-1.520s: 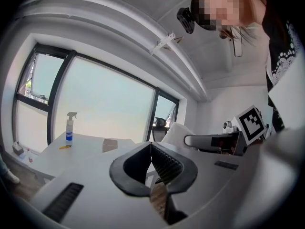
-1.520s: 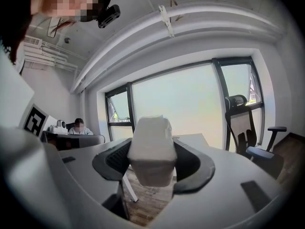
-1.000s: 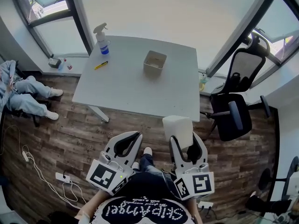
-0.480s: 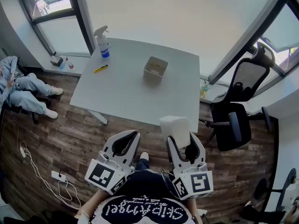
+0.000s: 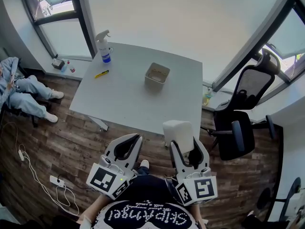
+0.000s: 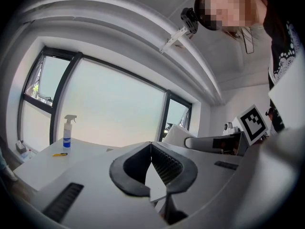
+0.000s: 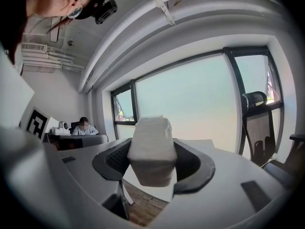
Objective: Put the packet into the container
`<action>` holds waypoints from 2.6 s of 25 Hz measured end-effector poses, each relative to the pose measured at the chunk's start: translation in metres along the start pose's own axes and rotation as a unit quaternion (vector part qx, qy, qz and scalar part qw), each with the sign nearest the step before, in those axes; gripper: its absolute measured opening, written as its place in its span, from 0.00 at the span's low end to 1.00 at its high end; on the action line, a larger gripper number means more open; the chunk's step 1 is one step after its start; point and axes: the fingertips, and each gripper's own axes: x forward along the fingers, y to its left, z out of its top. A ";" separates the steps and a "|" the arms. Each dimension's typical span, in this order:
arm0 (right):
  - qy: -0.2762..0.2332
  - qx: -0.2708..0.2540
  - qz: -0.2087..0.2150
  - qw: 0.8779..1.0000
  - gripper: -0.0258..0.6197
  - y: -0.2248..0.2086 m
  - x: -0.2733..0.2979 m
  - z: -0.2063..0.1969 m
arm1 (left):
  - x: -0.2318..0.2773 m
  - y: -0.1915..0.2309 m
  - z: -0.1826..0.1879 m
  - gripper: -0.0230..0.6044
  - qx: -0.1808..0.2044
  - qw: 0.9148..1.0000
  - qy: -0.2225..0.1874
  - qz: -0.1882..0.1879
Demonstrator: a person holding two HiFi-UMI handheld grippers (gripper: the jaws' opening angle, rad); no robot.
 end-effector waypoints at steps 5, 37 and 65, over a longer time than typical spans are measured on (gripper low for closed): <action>0.002 0.000 0.008 1.000 0.44 0.002 0.002 -0.002 | -0.001 0.000 -0.003 0.05 -0.004 1.000 0.001 0.007; 0.026 0.010 -0.009 1.000 0.44 0.000 0.064 0.010 | 0.037 0.056 0.014 0.05 -0.028 0.999 0.017 -0.011; 0.017 0.016 -0.057 0.998 0.44 0.010 0.131 0.021 | 0.065 0.128 0.029 0.05 -0.023 0.998 0.019 -0.049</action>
